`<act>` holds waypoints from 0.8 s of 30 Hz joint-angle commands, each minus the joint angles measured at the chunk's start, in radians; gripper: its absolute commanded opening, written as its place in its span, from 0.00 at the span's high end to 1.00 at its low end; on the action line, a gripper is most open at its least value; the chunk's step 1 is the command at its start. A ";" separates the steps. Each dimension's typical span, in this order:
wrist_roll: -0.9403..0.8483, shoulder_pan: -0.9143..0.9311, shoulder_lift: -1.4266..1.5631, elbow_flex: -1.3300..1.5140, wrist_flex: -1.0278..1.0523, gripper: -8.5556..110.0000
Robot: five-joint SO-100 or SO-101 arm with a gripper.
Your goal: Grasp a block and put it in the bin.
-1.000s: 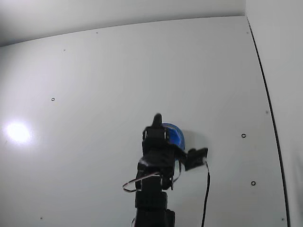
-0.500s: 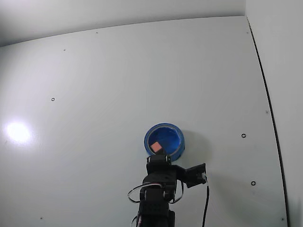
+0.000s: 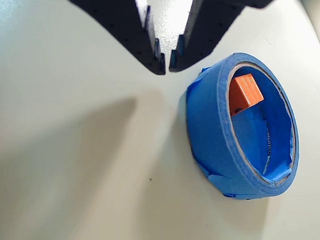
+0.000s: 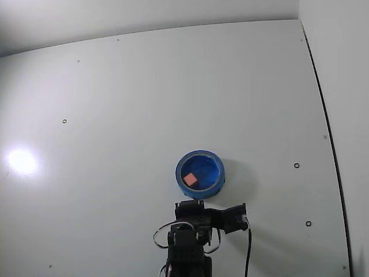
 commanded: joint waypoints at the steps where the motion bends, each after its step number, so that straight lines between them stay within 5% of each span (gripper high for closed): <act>1: -0.008 -0.005 0.009 -0.014 0.000 0.93; 14: -0.011 -0.005 0.009 -0.029 0.000 0.93; 24: -0.198 0.000 0.009 -0.029 0.000 0.93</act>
